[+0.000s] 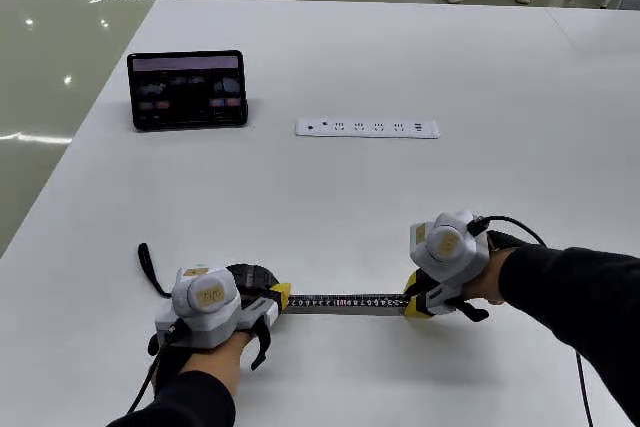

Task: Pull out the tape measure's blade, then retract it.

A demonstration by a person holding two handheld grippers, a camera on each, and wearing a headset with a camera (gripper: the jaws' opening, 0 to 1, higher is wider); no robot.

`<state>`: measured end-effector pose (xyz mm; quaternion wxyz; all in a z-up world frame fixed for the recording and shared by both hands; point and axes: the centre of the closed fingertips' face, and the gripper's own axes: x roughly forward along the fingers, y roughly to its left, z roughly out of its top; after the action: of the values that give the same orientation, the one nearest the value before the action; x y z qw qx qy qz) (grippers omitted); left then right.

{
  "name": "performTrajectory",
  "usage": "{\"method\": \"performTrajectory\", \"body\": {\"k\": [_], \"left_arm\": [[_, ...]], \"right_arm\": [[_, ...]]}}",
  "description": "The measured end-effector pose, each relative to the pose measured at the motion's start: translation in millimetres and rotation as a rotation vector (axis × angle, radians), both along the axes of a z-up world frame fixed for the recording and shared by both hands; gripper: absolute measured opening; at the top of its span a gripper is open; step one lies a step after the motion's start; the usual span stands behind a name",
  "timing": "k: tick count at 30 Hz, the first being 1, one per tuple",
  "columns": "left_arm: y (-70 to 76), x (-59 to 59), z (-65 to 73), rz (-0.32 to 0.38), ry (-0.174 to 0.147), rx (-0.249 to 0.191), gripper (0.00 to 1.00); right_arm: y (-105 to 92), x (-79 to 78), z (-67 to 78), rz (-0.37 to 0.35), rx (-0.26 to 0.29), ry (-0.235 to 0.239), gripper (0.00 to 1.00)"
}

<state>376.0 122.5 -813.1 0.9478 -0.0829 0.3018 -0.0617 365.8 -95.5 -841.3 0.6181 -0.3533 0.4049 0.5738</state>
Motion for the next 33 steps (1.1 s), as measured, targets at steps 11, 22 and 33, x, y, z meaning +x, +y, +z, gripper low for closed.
{"method": "performTrajectory", "body": {"k": [11,22,33], "left_arm": [[0.0,-0.1,0.2,-0.001,0.002,-0.001,0.63],[-0.4,0.1,0.0,-0.003,0.004,-0.002,0.63],[-0.8,0.3,0.2,-0.004,0.004,-0.005,0.63]], "right_arm": [[6.7,-0.6,-0.1,0.006,0.006,-0.001,0.10],[11.7,-0.2,-0.4,0.003,0.012,-0.004,0.10],[16.9,-0.6,-0.1,0.004,0.023,-0.010,0.10]]}}
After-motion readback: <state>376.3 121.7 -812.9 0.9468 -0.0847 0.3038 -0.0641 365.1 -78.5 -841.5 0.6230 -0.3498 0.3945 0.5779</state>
